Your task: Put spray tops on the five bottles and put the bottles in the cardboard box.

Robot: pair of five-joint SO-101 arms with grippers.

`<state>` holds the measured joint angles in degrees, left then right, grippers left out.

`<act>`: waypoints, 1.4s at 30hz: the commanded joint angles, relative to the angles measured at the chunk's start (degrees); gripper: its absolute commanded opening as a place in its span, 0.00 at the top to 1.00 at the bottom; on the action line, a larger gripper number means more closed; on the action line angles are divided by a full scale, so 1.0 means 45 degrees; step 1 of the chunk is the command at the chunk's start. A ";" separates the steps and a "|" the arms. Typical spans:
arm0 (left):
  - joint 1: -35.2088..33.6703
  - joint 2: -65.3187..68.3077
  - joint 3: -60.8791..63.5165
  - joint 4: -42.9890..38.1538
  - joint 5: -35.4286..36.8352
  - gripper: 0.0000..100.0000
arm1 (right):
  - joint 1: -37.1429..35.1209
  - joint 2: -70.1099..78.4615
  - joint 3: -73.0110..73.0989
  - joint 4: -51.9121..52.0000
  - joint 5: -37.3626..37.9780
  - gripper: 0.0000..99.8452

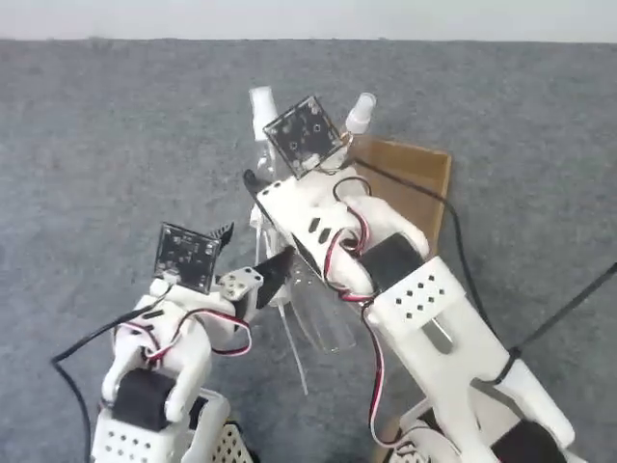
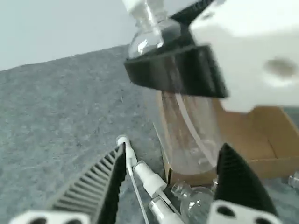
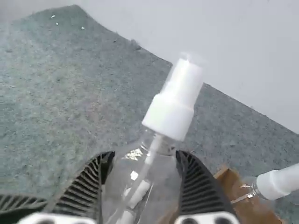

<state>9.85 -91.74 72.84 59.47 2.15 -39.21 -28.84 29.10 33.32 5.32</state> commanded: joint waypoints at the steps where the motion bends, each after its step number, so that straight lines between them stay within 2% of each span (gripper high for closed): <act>1: 0.0137 -0.0156 0.0635 -0.1153 -0.0156 0.70 | -0.0479 -0.1241 -0.1133 0.1495 -0.0176 0.99; 10: 0.0215 -0.0195 0.0733 -0.1133 -0.0156 0.70 | -0.0596 -0.4132 0.0957 0.2042 -0.0098 0.99; 16: 0.0215 -0.0215 0.0713 -0.1114 -0.0156 0.70 | -0.0205 -0.4210 0.1153 0.2002 -0.0078 0.99; 20: 0.0234 -0.0215 0.0733 -0.1114 -0.0156 0.70 | 0.1260 -0.4171 0.0606 0.2002 0.0039 0.99; 27: 0.0215 -0.0215 0.0791 -0.1094 -0.0156 0.70 | 0.4327 -0.2803 -0.0625 0.1983 0.1270 0.99; 31: 0.0098 -0.0215 0.0791 -0.1094 -0.0156 0.70 | 0.5773 -0.2217 0.0000 0.0733 0.1270 0.99; 34: 0.0098 -0.0215 0.0791 -0.1094 -0.0156 0.75 | 0.6515 -0.1807 0.0977 -0.0694 0.1407 0.99; 38: 0.0078 -0.0215 0.0791 -0.1153 -0.0215 0.86 | 0.7023 -0.0908 0.2090 -0.2960 0.2383 0.99; 42: -0.0410 -0.0215 0.0791 -0.1211 -0.0156 0.97 | 0.7297 0.0576 0.2305 -0.4659 0.2422 0.99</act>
<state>10.46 -91.82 76.79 56.13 1.63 -8.26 -30.33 40.00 20.48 14.90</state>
